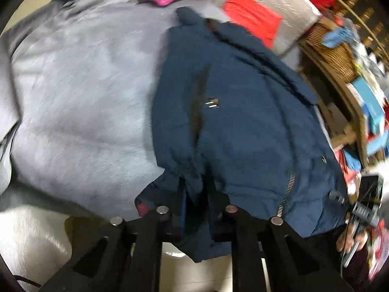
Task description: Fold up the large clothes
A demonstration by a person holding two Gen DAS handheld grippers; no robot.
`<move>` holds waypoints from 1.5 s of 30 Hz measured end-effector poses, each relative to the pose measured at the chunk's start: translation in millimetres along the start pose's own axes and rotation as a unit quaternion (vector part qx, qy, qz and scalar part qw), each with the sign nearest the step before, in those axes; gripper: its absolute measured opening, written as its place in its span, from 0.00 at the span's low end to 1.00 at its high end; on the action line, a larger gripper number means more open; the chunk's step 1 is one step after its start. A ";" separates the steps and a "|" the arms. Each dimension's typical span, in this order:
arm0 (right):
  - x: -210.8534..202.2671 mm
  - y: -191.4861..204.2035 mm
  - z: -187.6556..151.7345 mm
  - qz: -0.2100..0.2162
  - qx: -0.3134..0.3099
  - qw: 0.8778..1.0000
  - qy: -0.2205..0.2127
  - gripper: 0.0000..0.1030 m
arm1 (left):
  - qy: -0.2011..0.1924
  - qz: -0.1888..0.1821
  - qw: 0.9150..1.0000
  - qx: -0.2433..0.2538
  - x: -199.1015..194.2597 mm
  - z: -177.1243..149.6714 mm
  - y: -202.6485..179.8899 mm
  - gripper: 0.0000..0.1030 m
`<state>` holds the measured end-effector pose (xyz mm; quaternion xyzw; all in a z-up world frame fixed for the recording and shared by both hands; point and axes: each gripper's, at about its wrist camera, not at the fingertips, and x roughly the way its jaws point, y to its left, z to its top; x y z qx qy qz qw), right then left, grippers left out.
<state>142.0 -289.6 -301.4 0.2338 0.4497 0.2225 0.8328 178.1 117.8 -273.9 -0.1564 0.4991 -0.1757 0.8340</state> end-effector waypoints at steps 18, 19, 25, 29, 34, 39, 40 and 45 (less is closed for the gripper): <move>-37.2 20.4 84.5 0.020 -0.028 0.984 -0.176 0.12 | -0.136 -0.122 0.983 -0.019 -45.8 90.9 -24.0 0.12; -40.4 16.2 96.4 0.018 -0.019 0.980 -0.197 0.12 | -0.149 -0.121 0.981 -0.027 -47.7 101.8 -22.8 0.12; -30.8 -11.1 167.0 0.008 0.030 0.964 -0.266 0.12 | -0.233 -0.105 0.964 -0.071 -49.8 165.8 -18.5 0.12; -10.0 -36.9 214.8 0.000 0.065 0.957 -0.284 0.12 | -0.262 -0.073 0.960 -0.072 -30.0 199.1 -26.6 0.12; 23.0 -58.6 259.5 -0.009 0.089 0.957 -0.278 0.12 | -0.254 -0.052 0.962 -0.089 12.0 238.4 -25.7 0.11; 45.6 -77.5 293.9 -0.013 0.102 0.959 -0.265 0.12 | -0.224 -0.035 0.968 -0.110 54.3 275.9 -13.3 0.11; 49.6 -81.9 300.2 -0.013 0.104 0.959 -0.263 0.11 | -0.221 -0.031 0.968 -0.111 60.9 282.5 -12.0 0.11; 66.2 -104.3 323.9 -0.008 0.136 0.956 -0.261 0.11 | -0.216 -0.018 0.972 -0.093 82.8 310.6 -15.9 0.12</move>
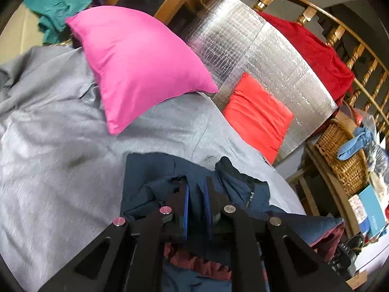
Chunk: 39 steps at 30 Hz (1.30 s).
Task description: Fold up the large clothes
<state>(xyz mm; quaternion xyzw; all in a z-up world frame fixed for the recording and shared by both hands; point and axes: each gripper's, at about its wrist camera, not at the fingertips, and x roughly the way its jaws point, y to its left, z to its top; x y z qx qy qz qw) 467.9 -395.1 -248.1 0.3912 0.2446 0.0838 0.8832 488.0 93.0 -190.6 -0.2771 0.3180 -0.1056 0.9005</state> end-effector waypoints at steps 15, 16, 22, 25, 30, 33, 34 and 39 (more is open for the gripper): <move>47.0 -74.9 40.4 0.081 0.227 0.970 0.042 0.50 | -0.040 -0.066 0.991 -0.112 12.0 23.8 29.7 0.88; 41.6 -78.0 44.1 0.094 0.237 0.967 0.026 0.55 | -0.044 -0.061 0.990 -0.118 9.9 24.0 32.2 0.88; -29.0 -84.7 58.2 0.058 0.202 0.974 -0.090 0.91 | -0.009 -0.016 0.993 -0.119 12.1 17.1 34.9 0.89; -52.4 -87.2 52.3 0.018 0.175 0.982 -0.068 0.91 | 0.018 0.025 0.995 -0.098 12.5 8.7 29.8 0.89; -58.5 -86.0 25.7 -0.048 0.138 0.989 0.004 0.91 | 0.094 0.072 0.989 -0.088 11.3 -10.7 32.0 0.89; -33.6 -83.8 11.6 -0.078 0.113 0.988 0.072 0.91 | 0.115 0.091 0.984 -0.100 5.4 -16.5 43.2 0.89; -25.6 -87.0 3.8 -0.079 0.110 0.986 0.093 0.91 | 0.117 0.095 0.983 -0.103 2.5 -18.3 46.7 0.89; -2.2 -98.8 -23.8 -0.072 0.103 0.983 0.130 0.91 | 0.141 0.110 0.977 -0.117 -0.8 -25.0 63.4 0.89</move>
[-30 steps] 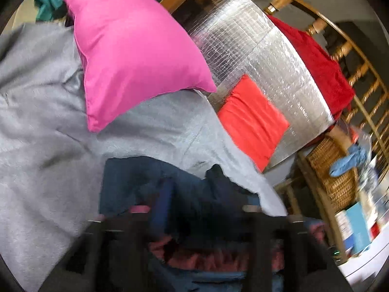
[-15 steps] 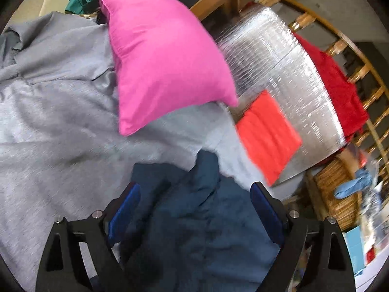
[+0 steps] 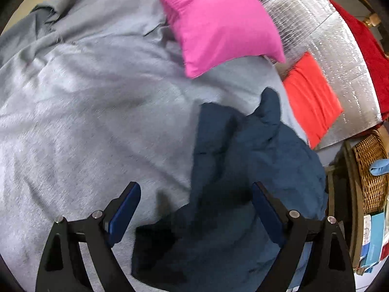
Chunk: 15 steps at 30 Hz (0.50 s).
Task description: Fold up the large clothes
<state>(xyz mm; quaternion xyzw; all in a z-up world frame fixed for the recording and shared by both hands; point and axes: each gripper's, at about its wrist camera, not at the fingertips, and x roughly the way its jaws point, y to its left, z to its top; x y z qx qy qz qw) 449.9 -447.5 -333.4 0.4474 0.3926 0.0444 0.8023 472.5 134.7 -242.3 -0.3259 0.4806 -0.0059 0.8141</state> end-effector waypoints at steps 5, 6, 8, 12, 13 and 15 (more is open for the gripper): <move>11.7 12.0 -10.9 0.043 -0.017 0.999 0.017 0.91 | 0.074 -0.060 0.995 -0.001 24.5 -8.5 0.0 0.89; 13.0 16.8 -14.4 0.032 -0.030 0.999 0.015 0.91 | 0.082 -0.070 0.994 0.000 27.9 -10.9 -1.5 0.89; 17.1 24.9 -21.9 0.011 -0.055 0.998 0.006 0.87 | 0.075 -0.064 0.995 0.017 28.9 -15.8 -7.9 0.90; 15.3 30.5 -28.1 -0.012 -0.060 0.998 -0.006 0.66 | 0.066 -0.072 0.995 0.035 25.4 -19.8 -14.6 0.90; 12.9 29.8 -29.9 -0.010 -0.055 0.998 -0.007 0.62 | 0.062 -0.075 0.995 0.033 24.0 -19.8 -14.7 0.86; 5.2 36.3 -32.1 -0.011 -0.055 0.998 -0.015 0.52 | 0.049 -0.080 0.995 0.041 18.9 -20.4 -18.7 0.64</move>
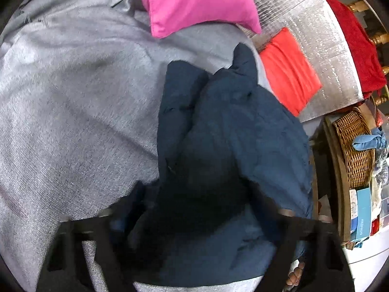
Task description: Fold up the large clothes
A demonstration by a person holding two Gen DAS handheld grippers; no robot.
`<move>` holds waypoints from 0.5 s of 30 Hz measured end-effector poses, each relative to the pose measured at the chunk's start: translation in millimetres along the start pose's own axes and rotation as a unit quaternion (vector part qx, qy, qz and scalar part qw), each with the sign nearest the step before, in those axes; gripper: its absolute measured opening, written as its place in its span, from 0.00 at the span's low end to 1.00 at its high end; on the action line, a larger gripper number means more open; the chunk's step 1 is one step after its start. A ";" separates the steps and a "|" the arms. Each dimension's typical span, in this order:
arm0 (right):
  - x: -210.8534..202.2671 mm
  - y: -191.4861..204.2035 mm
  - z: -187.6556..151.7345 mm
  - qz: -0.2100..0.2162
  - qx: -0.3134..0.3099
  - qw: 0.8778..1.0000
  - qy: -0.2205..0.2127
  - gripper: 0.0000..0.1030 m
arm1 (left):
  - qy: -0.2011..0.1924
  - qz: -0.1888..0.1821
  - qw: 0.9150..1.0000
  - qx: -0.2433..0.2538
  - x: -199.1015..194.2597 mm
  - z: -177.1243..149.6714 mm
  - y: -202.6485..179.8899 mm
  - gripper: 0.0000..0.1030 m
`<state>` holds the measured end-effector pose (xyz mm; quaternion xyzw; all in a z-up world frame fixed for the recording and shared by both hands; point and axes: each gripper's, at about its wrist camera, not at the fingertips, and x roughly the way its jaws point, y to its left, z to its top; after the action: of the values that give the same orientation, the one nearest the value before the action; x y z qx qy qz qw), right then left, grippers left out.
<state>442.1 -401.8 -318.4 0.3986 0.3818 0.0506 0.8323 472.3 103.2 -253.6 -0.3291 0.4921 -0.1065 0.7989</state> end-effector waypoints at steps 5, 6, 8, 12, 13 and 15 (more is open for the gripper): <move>-25.9 26.9 -7.6 -0.005 -0.026 0.999 -0.023 0.39 | -0.036 -0.010 0.998 0.047 -22.1 -8.8 -17.5 0.28; -31.5 30.2 -8.3 0.000 -0.027 0.999 -0.025 0.38 | -0.044 -0.021 0.997 0.060 -30.9 -12.3 -22.4 0.25; -45.7 36.1 -14.8 0.008 -0.032 0.999 -0.025 0.38 | -0.035 -0.057 0.995 0.077 -45.1 -20.1 -27.9 0.17; -69.2 34.5 -38.1 0.004 -0.040 0.999 -0.012 0.37 | -0.025 -0.034 0.991 0.126 -60.9 -48.9 -35.6 0.17; -72.8 31.5 -42.9 0.002 -0.039 0.999 -0.009 0.37 | -0.021 -0.029 0.991 0.127 -62.9 -53.7 -30.8 0.17; -78.7 24.9 -51.7 -0.010 -0.036 0.999 -0.003 0.37 | -0.018 -0.019 0.992 0.120 -67.0 -58.6 -16.8 0.17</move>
<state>357.3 -383.1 -274.3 0.3648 0.3810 0.0548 0.8478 391.7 98.9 -212.6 -0.2421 0.4546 -0.1741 0.8393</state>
